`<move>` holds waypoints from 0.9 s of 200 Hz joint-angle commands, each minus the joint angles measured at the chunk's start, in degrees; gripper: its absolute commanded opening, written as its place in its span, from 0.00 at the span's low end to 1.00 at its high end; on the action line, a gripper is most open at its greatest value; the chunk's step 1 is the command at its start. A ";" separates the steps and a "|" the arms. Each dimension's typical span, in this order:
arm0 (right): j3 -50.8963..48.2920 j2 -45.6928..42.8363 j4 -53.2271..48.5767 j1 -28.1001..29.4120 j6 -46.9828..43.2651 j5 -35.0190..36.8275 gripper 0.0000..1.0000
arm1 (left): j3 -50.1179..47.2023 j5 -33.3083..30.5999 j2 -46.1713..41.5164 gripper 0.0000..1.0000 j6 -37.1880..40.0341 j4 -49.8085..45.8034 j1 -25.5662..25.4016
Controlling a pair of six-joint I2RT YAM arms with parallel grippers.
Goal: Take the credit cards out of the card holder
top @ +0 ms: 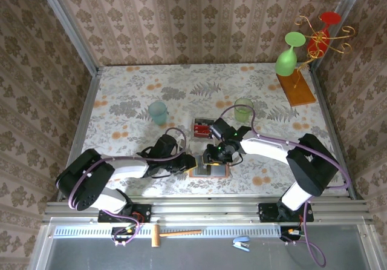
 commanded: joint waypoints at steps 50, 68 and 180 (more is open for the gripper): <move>-5.51 -4.02 6.15 -1.80 3.50 -1.62 0.28 | 5.34 1.94 1.38 0.18 2.74 -3.19 0.07; -7.10 -4.15 8.39 -2.28 4.44 -2.64 0.28 | 5.78 1.97 2.34 0.17 3.17 -3.41 -0.18; -10.78 -3.27 13.83 -4.00 6.30 -5.14 0.28 | 5.97 0.54 5.48 0.13 5.63 -6.34 -0.60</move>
